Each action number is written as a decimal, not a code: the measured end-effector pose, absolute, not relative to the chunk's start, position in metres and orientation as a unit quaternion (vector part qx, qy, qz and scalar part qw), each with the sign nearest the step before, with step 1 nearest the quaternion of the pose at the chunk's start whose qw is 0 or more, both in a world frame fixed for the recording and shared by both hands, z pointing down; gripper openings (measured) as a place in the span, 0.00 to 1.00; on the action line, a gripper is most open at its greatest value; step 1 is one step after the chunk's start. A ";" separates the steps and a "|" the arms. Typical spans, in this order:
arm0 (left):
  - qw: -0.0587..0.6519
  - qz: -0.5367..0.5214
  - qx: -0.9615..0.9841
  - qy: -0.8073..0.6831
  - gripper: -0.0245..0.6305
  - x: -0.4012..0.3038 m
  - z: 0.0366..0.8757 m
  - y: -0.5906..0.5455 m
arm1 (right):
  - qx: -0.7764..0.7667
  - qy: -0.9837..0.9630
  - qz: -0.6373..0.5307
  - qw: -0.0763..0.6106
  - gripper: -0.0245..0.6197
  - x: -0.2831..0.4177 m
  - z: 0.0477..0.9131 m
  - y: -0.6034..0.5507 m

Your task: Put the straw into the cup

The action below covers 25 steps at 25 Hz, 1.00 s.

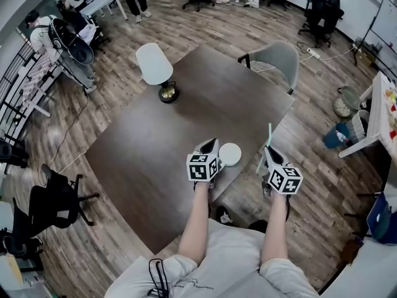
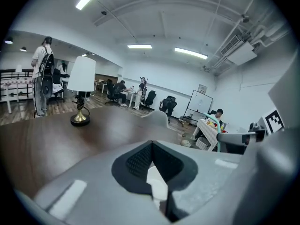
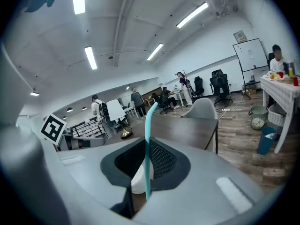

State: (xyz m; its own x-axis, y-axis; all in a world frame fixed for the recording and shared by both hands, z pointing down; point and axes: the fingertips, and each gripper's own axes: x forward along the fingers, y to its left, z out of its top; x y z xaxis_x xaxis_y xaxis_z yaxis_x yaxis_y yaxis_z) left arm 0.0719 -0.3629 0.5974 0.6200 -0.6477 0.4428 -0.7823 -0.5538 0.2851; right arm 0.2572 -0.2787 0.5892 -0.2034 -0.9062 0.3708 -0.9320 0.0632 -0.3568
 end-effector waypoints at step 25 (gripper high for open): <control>0.209 0.198 0.853 -0.436 0.04 0.026 0.603 -0.333 | 0.463 -0.854 0.237 0.024 0.12 0.120 0.566 -0.378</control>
State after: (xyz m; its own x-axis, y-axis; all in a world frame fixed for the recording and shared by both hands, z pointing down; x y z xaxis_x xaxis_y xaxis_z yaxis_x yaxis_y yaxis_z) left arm 0.0255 -0.3329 0.6027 0.5419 -0.6603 0.5200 -0.8258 -0.5335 0.1831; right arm 0.1204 -0.3779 0.5663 -0.5707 -0.7789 0.2602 -0.8015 0.4593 -0.3831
